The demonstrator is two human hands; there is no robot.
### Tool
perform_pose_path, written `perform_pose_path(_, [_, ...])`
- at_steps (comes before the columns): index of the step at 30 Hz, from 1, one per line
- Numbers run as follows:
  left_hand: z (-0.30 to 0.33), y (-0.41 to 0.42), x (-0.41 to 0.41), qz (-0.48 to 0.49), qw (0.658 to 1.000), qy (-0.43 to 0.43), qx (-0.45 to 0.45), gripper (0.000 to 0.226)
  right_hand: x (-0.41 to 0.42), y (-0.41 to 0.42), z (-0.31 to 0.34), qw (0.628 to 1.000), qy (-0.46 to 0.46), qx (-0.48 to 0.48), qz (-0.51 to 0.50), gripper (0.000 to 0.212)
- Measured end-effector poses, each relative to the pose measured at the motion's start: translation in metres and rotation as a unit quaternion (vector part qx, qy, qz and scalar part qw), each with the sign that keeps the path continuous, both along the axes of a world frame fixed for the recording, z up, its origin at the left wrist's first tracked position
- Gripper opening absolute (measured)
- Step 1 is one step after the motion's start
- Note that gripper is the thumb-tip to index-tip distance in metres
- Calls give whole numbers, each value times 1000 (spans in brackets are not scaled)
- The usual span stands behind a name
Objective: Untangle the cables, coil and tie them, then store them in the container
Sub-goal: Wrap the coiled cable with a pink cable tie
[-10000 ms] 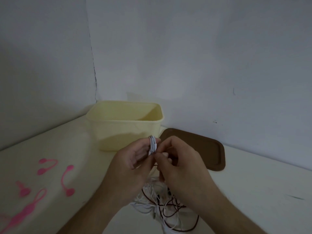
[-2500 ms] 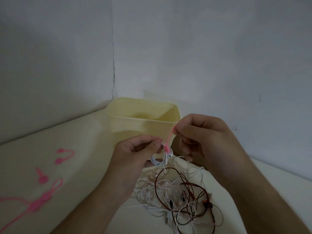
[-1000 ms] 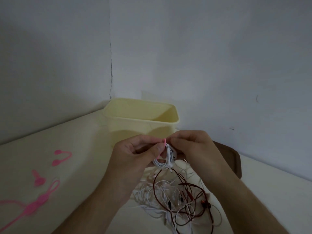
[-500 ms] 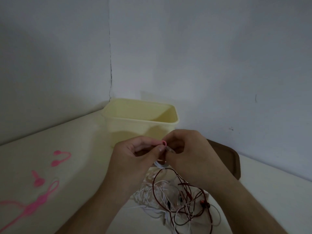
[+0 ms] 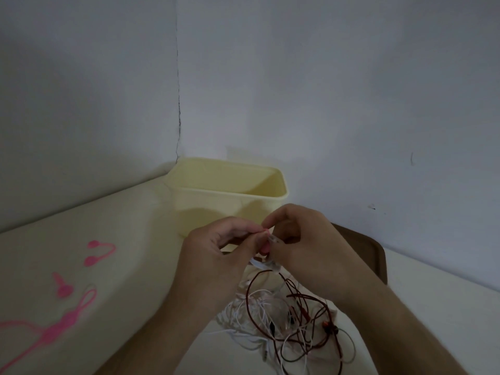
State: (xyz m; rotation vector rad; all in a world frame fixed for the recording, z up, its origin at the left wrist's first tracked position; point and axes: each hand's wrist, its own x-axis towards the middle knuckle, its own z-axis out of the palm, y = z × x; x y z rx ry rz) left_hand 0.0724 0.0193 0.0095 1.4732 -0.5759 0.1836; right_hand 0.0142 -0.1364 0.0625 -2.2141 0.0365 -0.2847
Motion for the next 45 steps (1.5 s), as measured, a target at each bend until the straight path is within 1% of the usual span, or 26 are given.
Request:
perform_pose_path(4, [1,-1,-3,-1,1000,-2,8,11,0,1,-4,1000,-2,10,-3,27])
perform_pose_path(9, [-3,-1,0,3,1000,24,-7,17,-1,6,-9,999,-32,-31,4,29])
perform_pose_path(12, [-2,0,2,3,999,36,-5,15,-1,7,-9,995,-65,-72,-5,28])
perform_pose_path(15, [-1,2,2,-10,998,68,-17,14,-2,6,-11,985,-103,-138,6,33])
perform_pose_path(18, [1,4,2,-24,994,103,-36,10,-2,3,-14,968,-130,-214,10,32])
perform_pose_path(21, [2,4,0,-58,985,150,-55,8,-2,2,-14,954,-170,-243,35,33])
perform_pose_path(25, [4,5,0,-84,974,197,-76,7,-3,0,-14,942,-179,-279,48,35])
perform_pose_path(27, [4,6,1,-86,972,206,-78,9,-4,-1,-14,946,-191,-257,56,33])
perform_pose_path(28, [3,6,2,-83,972,206,-77,10,-4,-1,-14,954,-194,-223,57,30])
perform_pose_path(30, [2,5,3,-75,977,191,-64,12,-5,-4,-14,978,-173,-108,37,25])
perform_pose_path(32, [2,4,1,-67,983,165,-45,14,-5,-6,-12,990,-143,-5,3,20])
perform_pose_path(35, [1,3,-1,-72,989,128,-23,17,-3,-10,-11,989,-118,76,-34,15])
perform_pose_path(38, [1,3,-2,-98,991,92,10,26,-1,-14,-10,985,-97,129,-63,15])
perform_pose_path(40, [1,2,-3,-97,993,63,27,29,-2,-13,-9,982,-87,157,-67,14])
perform_pose_path(45, [-4,-1,-2,-32,999,7,36,38,-4,-9,-6,980,-88,169,-56,9])
